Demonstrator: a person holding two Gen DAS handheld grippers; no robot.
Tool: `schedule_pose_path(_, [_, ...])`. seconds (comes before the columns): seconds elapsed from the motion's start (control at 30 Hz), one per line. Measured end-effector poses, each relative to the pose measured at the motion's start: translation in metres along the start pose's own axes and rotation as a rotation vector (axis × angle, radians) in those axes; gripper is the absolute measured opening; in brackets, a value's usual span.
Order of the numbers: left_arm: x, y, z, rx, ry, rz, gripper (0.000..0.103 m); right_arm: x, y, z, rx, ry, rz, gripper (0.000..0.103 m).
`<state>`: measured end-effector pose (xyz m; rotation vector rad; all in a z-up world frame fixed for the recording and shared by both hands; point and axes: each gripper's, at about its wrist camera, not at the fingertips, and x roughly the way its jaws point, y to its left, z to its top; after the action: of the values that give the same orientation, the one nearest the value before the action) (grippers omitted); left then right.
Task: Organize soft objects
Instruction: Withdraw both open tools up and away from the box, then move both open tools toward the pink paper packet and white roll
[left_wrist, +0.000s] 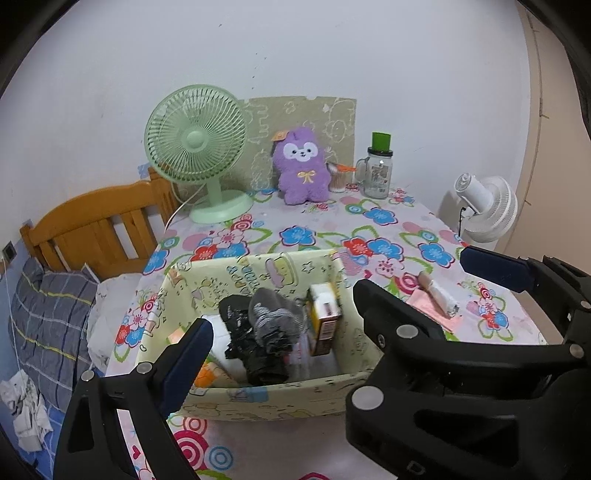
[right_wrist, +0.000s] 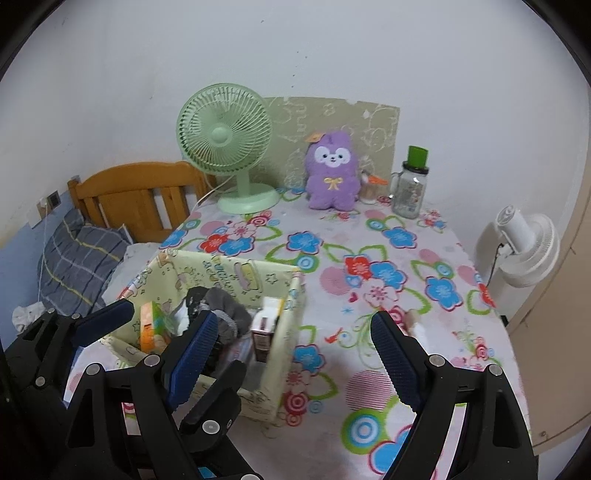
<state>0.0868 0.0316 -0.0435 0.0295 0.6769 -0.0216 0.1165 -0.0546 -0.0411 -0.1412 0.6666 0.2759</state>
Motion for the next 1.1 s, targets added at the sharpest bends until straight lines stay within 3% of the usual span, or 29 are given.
schedule_pose_path(1.1, [-0.018, -0.082, 0.014, 0.066, -0.057, -0.045, 0.101, -0.044, -0.077, -0.010, 0.077, -0.059, -0.062, 0.089])
